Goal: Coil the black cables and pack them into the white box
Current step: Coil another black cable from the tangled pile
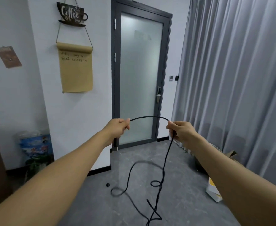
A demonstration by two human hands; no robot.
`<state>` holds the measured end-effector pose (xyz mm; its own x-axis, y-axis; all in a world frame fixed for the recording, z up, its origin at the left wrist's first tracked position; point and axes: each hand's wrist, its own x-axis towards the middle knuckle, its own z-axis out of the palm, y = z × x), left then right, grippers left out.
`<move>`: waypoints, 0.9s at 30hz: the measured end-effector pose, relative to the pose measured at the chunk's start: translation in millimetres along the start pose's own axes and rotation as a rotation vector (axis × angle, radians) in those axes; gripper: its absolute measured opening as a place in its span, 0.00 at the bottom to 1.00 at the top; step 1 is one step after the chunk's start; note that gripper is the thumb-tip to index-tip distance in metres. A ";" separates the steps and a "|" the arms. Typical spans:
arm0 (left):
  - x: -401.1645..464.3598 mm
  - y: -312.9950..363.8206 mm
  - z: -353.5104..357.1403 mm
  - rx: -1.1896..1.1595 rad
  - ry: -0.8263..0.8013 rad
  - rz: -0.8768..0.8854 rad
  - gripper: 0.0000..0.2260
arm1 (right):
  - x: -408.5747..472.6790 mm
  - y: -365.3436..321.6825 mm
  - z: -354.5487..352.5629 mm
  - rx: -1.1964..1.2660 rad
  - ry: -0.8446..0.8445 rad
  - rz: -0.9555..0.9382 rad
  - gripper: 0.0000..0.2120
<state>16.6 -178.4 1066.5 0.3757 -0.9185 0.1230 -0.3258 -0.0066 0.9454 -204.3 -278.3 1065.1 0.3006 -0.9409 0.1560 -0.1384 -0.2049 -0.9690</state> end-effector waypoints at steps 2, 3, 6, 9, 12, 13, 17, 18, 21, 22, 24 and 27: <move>5.2 4.2 4.9 -0.059 0.089 0.001 0.17 | -2.8 -0.1 -3.3 0.038 -0.044 0.041 0.13; 7.8 5.0 6.2 -0.086 0.137 -0.006 0.17 | -4.3 1.0 -5.3 0.026 -0.064 0.056 0.12; 12.2 7.6 9.0 -0.149 0.263 -0.042 0.16 | -6.4 6.8 -11.7 -0.058 -0.113 0.072 0.11; 14.2 9.9 8.7 -0.173 0.383 -0.118 0.15 | -6.2 14.1 -22.2 -0.158 -0.068 0.060 0.12; 17.9 6.8 -0.4 -0.212 0.490 -0.205 0.13 | -5.4 23.0 -43.1 -0.255 0.062 0.065 0.11; 18.4 5.0 -4.0 -0.238 0.516 -0.236 0.13 | -4.3 27.1 -50.6 -0.287 0.108 0.068 0.11; 19.6 2.0 -5.4 -0.359 0.509 -0.251 0.13 | 1.0 36.4 -64.1 -0.397 0.217 0.030 0.09; 21.0 3.1 -1.8 -0.394 0.477 -0.212 0.13 | 2.6 35.5 -62.8 -0.430 0.211 0.006 0.08; 24.4 8.0 16.1 -0.437 0.335 -0.058 0.15 | 3.2 25.5 -50.8 -0.578 0.130 -0.089 0.06; 25.0 9.2 23.1 -0.394 0.281 -0.009 0.15 | 3.8 22.7 -45.8 -0.636 0.094 -0.118 0.05; 24.9 10.1 36.4 -0.250 0.191 0.064 0.15 | 2.8 15.5 -34.7 -0.720 0.020 -0.163 0.05; 24.4 8.6 52.1 -0.051 0.073 0.163 0.15 | -0.7 0.4 -22.0 -0.723 -0.125 -0.212 0.05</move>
<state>-22.2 -221.5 1061.9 0.3842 -0.8745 0.2959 -0.3443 0.1617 0.9249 -225.4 -283.6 1068.8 0.4879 -0.8333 0.2601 -0.6362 -0.5434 -0.5477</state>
